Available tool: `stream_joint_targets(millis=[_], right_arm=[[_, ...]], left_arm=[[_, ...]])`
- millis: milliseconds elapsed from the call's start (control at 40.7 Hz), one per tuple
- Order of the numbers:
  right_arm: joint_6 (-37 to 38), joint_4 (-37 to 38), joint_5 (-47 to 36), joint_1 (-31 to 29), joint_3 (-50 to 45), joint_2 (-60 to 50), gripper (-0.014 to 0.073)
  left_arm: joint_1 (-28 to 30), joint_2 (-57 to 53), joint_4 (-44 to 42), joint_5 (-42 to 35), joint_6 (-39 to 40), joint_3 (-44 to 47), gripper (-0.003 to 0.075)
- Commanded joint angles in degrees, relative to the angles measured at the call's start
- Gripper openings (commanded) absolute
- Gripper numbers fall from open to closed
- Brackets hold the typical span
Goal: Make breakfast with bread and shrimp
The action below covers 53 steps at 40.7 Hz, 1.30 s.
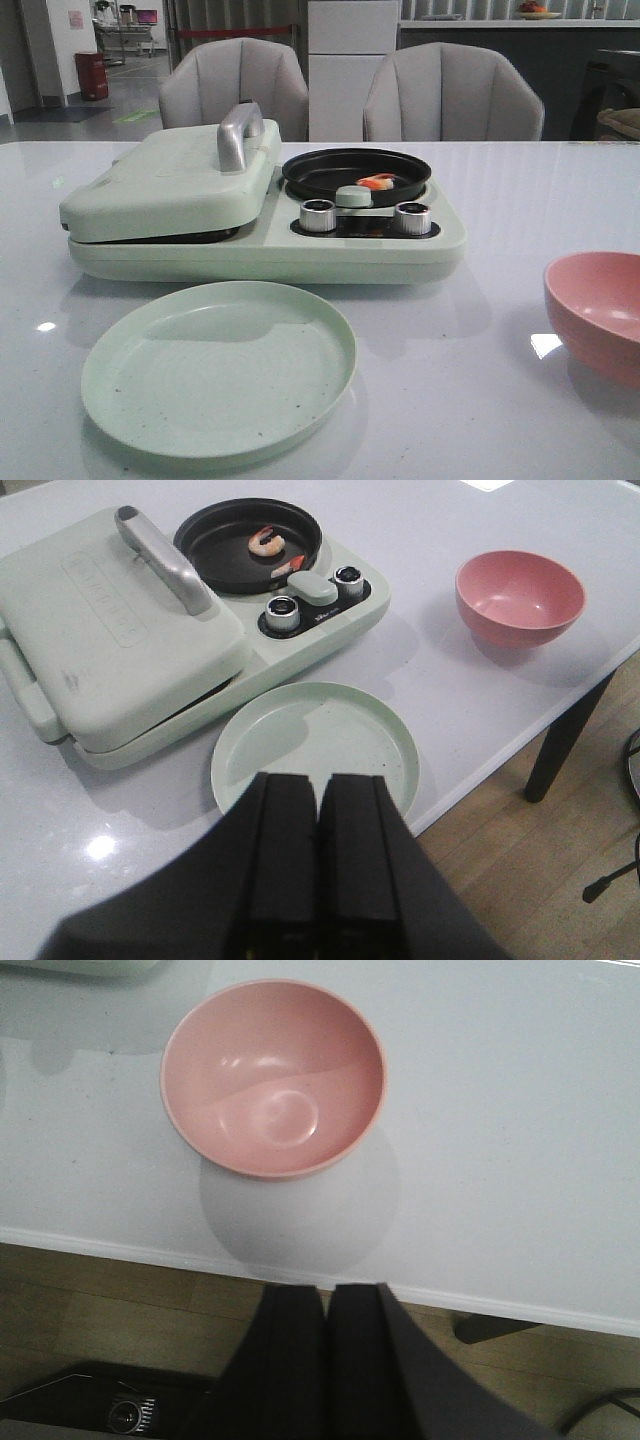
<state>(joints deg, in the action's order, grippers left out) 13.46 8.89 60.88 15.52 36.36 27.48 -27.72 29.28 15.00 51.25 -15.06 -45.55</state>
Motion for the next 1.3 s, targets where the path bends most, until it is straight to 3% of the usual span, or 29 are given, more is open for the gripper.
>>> stream_joint_targets(millis=[0,320,394,615,787,1008,1279], right_arm=[[-0.6,1.6,-3.1,0.1,1.5,0.4,0.0034],[-0.6,1.6,-3.2,0.0,1.5,0.4,0.0034],[-0.6,1.6,-3.1,0.0,1.5,0.4,0.0034],[-0.6,1.6,-3.1,0.0,1.5,0.4,0.0034],[-0.6,1.6,-3.1,0.0,1.5,0.4,0.0034],[-0.6,1.6,-3.1,0.0,1.5,0.4,0.0034],[-0.6,1.6,-3.1,0.0,1.5,0.4,0.0034]], left_arm=[[0.0,0.4,1.0,-4.6,0.4,-1.6,0.0101],[-1.8,-2.2,1.6,-4.6,0.4,0.2,0.0101],[0.2,-4.8,1.3,-5.3,0.4,2.4,0.0102],[9.6,-16.2,-6.2,-17.4,0.4,12.8,0.0102],[13.4,-20.8,-5.5,-23.6,1.1,20.4,0.0102],[14.3,-26.8,-14.1,-26.0,15.1,27.1,0.0102],[19.3,-30.6,-15.0,-30.5,16.3,34.6,0.0102]])
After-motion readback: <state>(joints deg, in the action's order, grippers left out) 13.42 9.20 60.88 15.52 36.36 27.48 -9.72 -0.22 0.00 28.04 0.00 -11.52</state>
